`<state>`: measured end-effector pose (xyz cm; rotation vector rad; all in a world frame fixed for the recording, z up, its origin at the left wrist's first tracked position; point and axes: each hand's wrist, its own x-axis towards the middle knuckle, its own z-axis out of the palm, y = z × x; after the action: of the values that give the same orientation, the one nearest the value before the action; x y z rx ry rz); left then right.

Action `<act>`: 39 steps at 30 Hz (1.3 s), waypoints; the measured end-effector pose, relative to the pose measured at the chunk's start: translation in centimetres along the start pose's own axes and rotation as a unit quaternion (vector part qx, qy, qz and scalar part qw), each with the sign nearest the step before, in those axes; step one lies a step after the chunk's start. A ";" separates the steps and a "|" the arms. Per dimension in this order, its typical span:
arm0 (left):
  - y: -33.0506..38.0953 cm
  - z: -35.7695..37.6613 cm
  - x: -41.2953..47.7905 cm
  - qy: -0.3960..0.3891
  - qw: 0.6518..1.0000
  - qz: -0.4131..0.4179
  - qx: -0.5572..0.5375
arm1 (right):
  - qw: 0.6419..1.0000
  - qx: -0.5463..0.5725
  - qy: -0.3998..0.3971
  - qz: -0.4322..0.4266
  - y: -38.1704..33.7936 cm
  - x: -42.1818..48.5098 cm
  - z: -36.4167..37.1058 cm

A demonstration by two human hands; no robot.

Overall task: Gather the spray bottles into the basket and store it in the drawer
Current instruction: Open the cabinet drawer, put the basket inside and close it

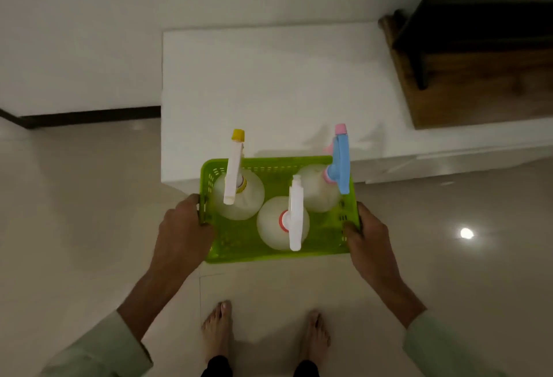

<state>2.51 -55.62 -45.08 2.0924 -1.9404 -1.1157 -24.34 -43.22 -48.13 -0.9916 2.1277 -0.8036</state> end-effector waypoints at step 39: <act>-0.3 13.3 7.5 0.078 0.810 -0.251 -0.524 | 0.852 0.373 -0.002 0.368 4.1 9.6 14.5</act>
<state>-4.97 -56.82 -58.34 1.8680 -0.3839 -1.5123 -19.91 -52.44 -62.72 0.2310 1.7064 -1.0570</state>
